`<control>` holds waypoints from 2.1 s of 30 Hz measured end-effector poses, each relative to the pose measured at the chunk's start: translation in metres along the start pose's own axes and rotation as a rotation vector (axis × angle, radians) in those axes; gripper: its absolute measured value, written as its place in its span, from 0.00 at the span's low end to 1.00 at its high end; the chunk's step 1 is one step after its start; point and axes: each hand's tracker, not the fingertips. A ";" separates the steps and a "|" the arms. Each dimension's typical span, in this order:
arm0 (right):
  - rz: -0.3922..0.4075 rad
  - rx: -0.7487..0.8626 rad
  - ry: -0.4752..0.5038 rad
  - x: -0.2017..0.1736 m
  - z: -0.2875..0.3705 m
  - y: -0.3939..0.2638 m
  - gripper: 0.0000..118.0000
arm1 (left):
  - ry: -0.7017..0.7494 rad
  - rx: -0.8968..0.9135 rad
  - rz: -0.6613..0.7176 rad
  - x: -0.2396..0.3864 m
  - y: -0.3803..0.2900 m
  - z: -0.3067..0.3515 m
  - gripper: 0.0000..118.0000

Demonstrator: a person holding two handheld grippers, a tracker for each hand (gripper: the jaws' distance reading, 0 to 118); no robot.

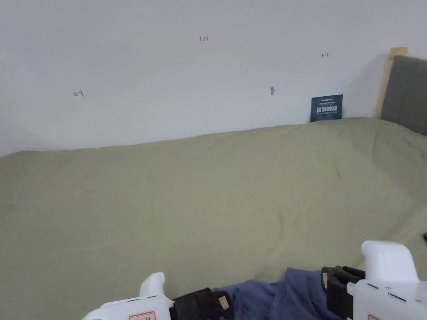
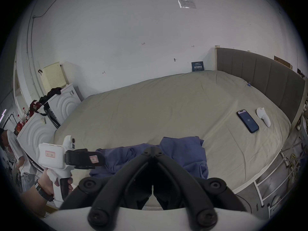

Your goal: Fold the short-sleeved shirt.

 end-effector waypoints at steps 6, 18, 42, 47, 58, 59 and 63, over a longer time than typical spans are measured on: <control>-0.008 0.000 0.023 -0.003 -0.006 0.001 0.01 | 0.025 0.164 -0.045 -0.017 0.015 0.043 0.00; -0.014 0.064 0.037 0.000 0.018 0.006 0.01 | 0.164 0.057 -0.019 -0.030 -0.019 -0.051 0.00; 0.005 0.121 0.058 -0.015 0.039 0.012 0.01 | 0.078 0.172 0.083 -0.012 -0.042 -0.022 0.00; 0.018 0.112 0.073 -0.020 0.029 0.013 0.01 | 0.319 0.233 -0.099 -0.015 -0.012 0.060 0.00; 0.040 0.088 0.100 -0.029 0.024 0.013 0.01 | 0.112 0.196 0.092 -0.055 -0.023 0.081 1.00; 0.041 0.090 0.102 -0.028 0.025 0.015 0.01 | 0.142 0.170 0.090 -0.056 -0.023 0.073 1.00; 0.038 0.100 0.102 -0.024 0.030 0.017 0.01 | 0.156 0.055 0.177 -0.088 -0.027 0.037 1.00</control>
